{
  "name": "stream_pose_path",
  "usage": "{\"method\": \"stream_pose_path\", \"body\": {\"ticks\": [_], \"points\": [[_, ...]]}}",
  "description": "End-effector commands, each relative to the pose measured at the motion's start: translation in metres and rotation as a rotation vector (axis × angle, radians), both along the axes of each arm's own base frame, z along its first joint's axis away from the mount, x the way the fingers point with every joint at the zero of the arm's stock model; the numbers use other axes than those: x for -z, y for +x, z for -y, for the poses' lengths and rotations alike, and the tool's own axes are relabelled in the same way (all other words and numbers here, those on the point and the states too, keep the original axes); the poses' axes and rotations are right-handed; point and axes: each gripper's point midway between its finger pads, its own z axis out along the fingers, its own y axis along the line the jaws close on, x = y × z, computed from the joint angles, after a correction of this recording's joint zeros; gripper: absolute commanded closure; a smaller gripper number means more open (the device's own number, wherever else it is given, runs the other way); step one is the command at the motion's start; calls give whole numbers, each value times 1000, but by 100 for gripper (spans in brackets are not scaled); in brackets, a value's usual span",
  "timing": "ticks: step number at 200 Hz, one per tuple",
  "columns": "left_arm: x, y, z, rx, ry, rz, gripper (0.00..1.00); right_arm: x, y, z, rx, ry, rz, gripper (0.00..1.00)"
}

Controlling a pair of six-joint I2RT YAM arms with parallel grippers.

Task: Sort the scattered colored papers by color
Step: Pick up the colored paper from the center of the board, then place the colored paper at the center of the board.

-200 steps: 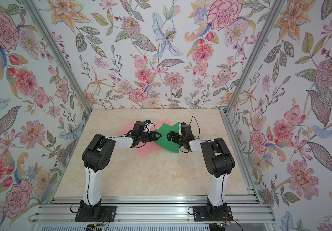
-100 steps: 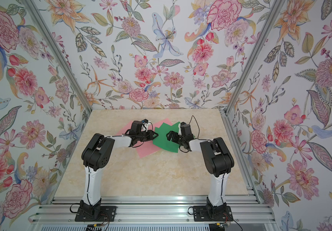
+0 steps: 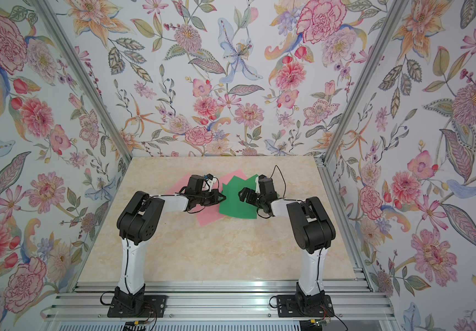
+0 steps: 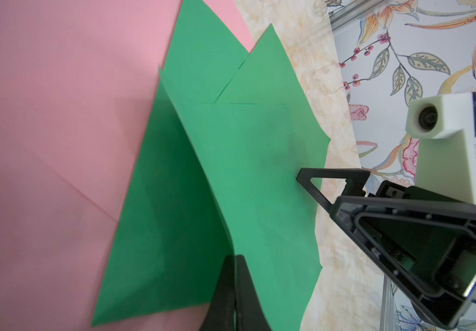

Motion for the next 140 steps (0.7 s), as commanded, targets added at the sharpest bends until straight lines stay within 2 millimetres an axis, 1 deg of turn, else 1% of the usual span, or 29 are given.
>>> {"method": "stream_pose_path", "body": {"ticks": [1, 18, 35, 47, 61, 64, 68, 71, 79, 82, 89, 117, 121, 123, 126, 129, 140], "points": [[-18, -5, 0, 22, 1, 34, 100, -29, -5, -4, -49, -86, 37, 0], [-36, 1, -4, -10, 15, 84, 100, -76, -3, 2, -42, -160, 129, 0], [-71, 2, -6, -39, 8, 154, 100, -120, -7, 11, -23, -208, 208, 0], [-99, -2, -11, -69, 0, 199, 100, -143, -13, 19, -7, -221, 248, 0], [-125, -13, -23, -124, -4, 234, 100, -157, -22, 25, 5, -222, 271, 0], [-131, -15, -26, -136, -8, 240, 100, -159, -24, 26, 6, -221, 273, 0], [-134, -20, -30, -148, -9, 235, 100, -160, -27, 27, 6, -217, 274, 0], [-132, -26, -34, -157, -4, 225, 100, -161, -29, 28, 5, -215, 276, 0], [-140, -37, -43, -182, -2, 222, 100, -159, -35, 28, 3, -206, 270, 0], [-135, -42, -46, -189, 9, 209, 100, -158, -36, 28, 3, -202, 268, 0], [-137, -54, -53, -203, 25, 199, 100, -156, -41, 27, -2, -184, 265, 0], [-112, -106, -83, -248, 138, 116, 100, -138, -56, 17, -25, -112, 231, 0], [-110, -113, -88, -258, 155, 107, 100, -134, -59, 13, -32, -106, 220, 0], [-105, -117, -90, -261, 170, 95, 100, -133, -60, 12, -35, -103, 220, 0], [-111, -120, -92, -267, 169, 103, 100, -130, -62, 9, -42, -100, 215, 0], [-98, -130, -97, -268, 189, 73, 100, -128, -63, 6, -46, -97, 212, 0], [-94, -151, -107, -290, 197, 45, 100, -120, -69, -4, -71, -94, 199, 0]]}}
